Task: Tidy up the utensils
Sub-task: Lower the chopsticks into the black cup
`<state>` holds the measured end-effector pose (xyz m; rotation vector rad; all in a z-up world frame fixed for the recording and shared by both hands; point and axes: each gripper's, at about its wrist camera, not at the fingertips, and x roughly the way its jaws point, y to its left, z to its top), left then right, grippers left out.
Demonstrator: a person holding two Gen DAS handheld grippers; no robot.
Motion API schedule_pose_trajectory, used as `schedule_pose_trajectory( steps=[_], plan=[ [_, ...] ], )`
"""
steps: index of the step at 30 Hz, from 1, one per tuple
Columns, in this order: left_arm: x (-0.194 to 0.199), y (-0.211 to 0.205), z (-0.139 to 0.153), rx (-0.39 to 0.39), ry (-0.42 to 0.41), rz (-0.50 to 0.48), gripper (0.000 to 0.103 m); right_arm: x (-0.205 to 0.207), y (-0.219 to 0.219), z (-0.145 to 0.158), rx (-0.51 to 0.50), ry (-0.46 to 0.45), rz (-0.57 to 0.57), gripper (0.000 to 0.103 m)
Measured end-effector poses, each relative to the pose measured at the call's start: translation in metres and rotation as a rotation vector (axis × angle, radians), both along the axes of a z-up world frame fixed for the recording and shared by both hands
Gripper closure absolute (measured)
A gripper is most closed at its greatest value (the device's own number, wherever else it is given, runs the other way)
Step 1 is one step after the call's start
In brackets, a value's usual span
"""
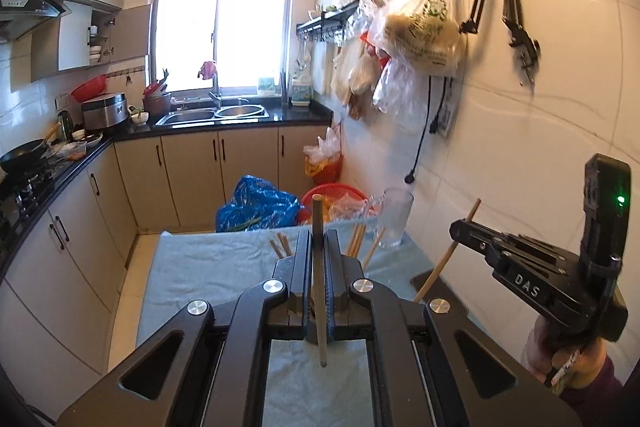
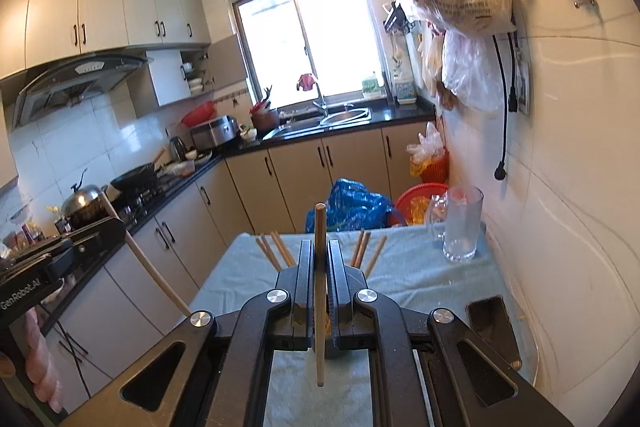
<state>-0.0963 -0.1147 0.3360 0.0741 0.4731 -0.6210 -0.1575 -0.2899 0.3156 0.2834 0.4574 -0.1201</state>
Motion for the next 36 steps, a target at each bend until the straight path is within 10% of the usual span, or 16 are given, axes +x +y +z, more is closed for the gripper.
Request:
schedule_pose_trajectory(
  steps=[36],
  plan=[
    [0.103, -0.062, -0.053, -0.018, 0.063, 0.032, 0.098, 0.079, -0.035, -0.042, 0.074, -0.028, -0.066, 0.096]
  ],
)
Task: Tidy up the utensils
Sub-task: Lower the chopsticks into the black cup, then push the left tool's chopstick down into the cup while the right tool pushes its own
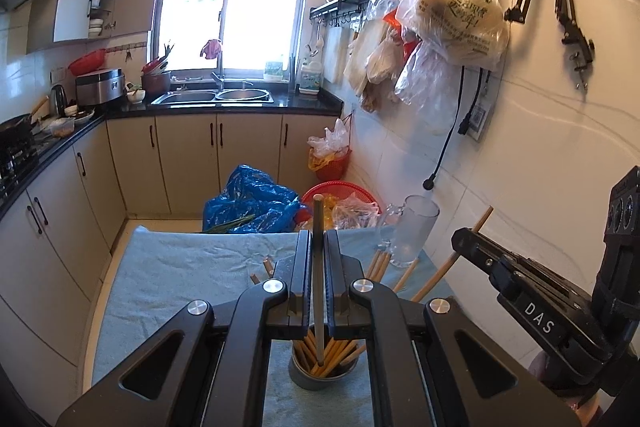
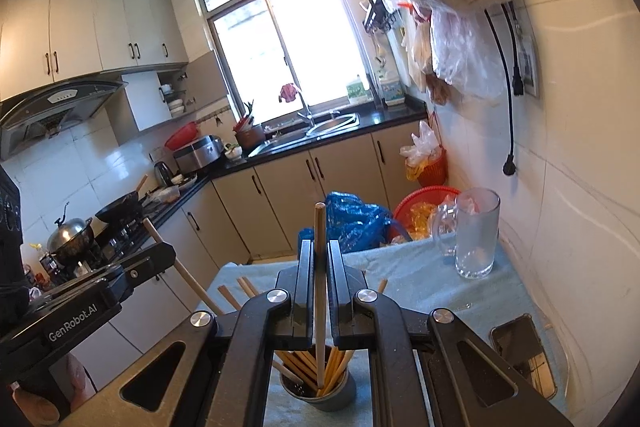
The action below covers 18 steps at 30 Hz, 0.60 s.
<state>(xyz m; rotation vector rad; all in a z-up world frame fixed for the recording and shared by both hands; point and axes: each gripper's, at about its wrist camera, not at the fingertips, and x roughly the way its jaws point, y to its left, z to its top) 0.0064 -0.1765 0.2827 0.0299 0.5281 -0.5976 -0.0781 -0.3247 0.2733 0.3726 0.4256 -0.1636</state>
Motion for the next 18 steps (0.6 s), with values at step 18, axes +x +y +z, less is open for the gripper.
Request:
schedule_pose_trajectory(
  steps=[18],
  plan=[
    [0.013, -0.012, -0.060, 0.077, 0.078, 0.015, 0.098, 0.023, -0.003, -0.051, 0.024, 0.103, 0.013, 0.096]
  ],
)
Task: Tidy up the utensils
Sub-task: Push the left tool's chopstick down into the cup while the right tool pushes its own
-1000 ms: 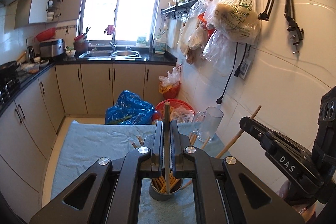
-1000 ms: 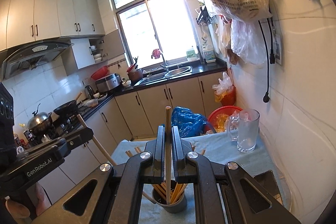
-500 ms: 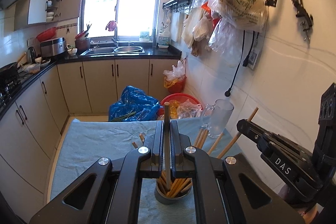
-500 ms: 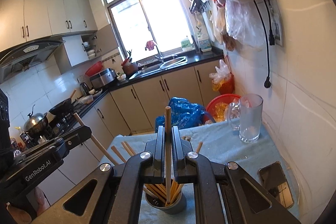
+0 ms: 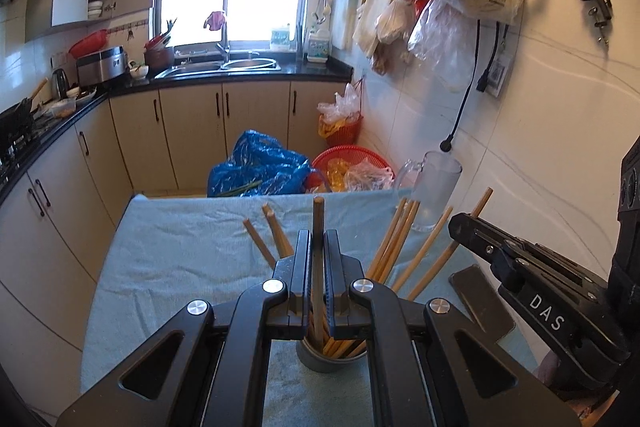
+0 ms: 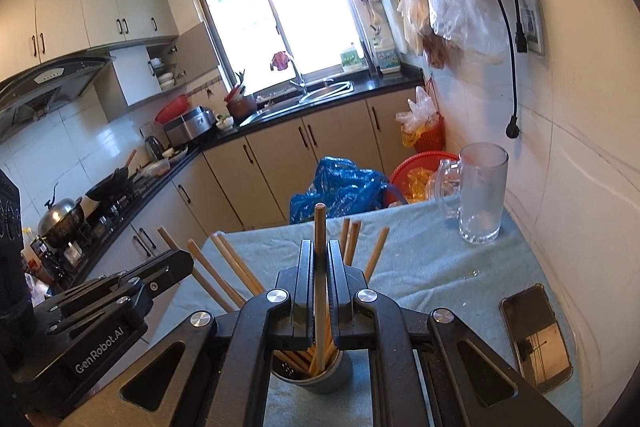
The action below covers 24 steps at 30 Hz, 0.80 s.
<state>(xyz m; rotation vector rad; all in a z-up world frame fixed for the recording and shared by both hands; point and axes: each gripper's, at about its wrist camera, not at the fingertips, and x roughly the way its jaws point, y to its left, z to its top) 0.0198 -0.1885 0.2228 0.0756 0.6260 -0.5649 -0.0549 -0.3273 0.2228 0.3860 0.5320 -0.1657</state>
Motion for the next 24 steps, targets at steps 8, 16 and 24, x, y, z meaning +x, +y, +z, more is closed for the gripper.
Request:
schedule_pose_trajectory(
  steps=[8, 16, 24],
  plan=[
    [0.004, 0.006, -0.014, 0.016, 0.026, 0.013, 0.098, 0.005, -0.005, -0.017, 0.018, 0.037, 0.000, 0.096],
    [0.003, 0.008, -0.018, 0.020, 0.027, 0.015, 0.098, 0.009, -0.003, -0.025, 0.015, 0.058, 0.014, 0.096],
    [0.003, 0.009, -0.021, 0.019, 0.032, 0.013, 0.098, 0.010, 0.003, -0.029, 0.012, 0.070, 0.020, 0.096]
  ],
)
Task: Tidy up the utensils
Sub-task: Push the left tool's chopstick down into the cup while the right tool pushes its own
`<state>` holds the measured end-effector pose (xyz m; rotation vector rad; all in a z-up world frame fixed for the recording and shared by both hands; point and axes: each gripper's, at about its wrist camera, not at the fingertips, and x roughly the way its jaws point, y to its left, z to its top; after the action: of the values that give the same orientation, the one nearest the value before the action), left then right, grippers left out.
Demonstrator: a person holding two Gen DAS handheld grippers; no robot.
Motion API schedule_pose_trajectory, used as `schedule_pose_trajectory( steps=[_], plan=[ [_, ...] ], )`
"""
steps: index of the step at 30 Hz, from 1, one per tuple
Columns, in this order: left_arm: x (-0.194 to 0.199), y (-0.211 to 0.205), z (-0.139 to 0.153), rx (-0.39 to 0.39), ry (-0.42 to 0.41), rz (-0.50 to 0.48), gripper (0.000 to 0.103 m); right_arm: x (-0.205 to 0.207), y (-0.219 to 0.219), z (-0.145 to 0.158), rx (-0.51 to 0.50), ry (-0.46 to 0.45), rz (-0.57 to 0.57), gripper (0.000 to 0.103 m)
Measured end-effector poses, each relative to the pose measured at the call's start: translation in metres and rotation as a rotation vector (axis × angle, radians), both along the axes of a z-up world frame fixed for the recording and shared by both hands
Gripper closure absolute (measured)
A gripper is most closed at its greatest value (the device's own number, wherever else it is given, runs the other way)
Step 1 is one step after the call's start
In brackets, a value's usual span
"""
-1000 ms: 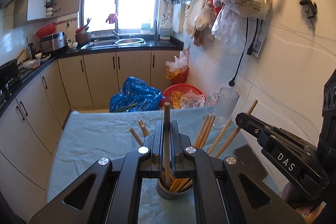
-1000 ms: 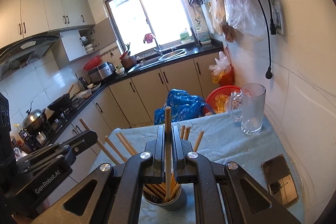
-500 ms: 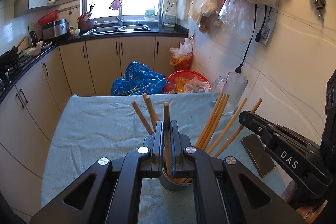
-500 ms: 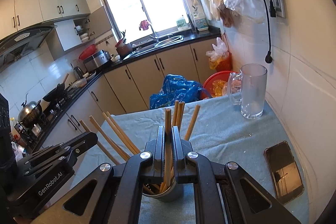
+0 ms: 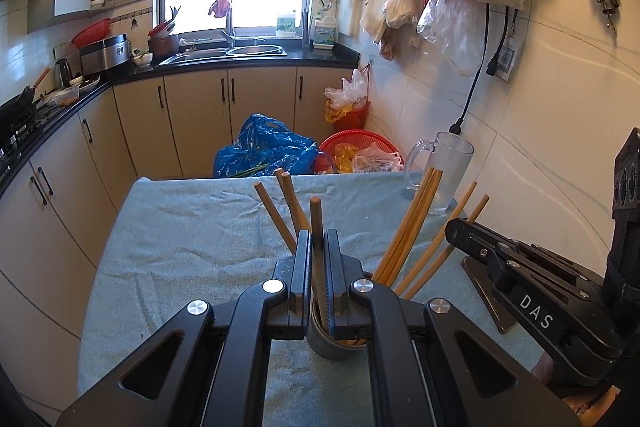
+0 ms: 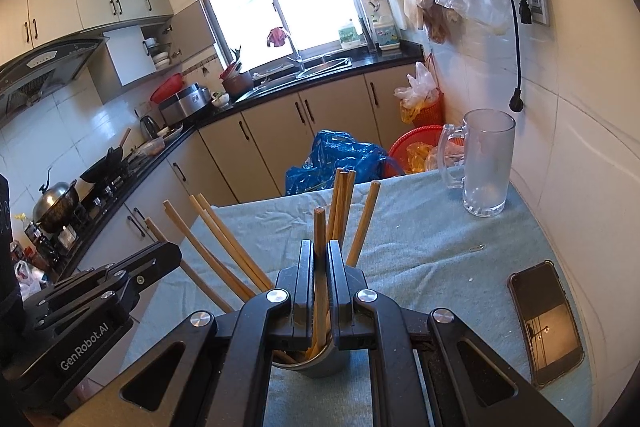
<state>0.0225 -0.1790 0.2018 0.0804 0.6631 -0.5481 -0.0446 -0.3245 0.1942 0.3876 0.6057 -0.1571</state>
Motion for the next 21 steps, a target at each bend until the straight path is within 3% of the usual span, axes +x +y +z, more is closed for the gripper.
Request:
schedule_pose_trajectory(
  steps=[11, 21],
  plan=[
    [0.009, 0.020, 0.005, -0.079, 0.053, 0.009, 0.098, 0.000, -0.002, -0.001, -0.004, 0.000, -0.001, 0.096],
    [0.001, 0.026, 0.020, -0.134, 0.039, -0.018, 0.098, -0.011, -0.006, 0.014, 0.002, -0.061, -0.013, 0.096]
  ],
)
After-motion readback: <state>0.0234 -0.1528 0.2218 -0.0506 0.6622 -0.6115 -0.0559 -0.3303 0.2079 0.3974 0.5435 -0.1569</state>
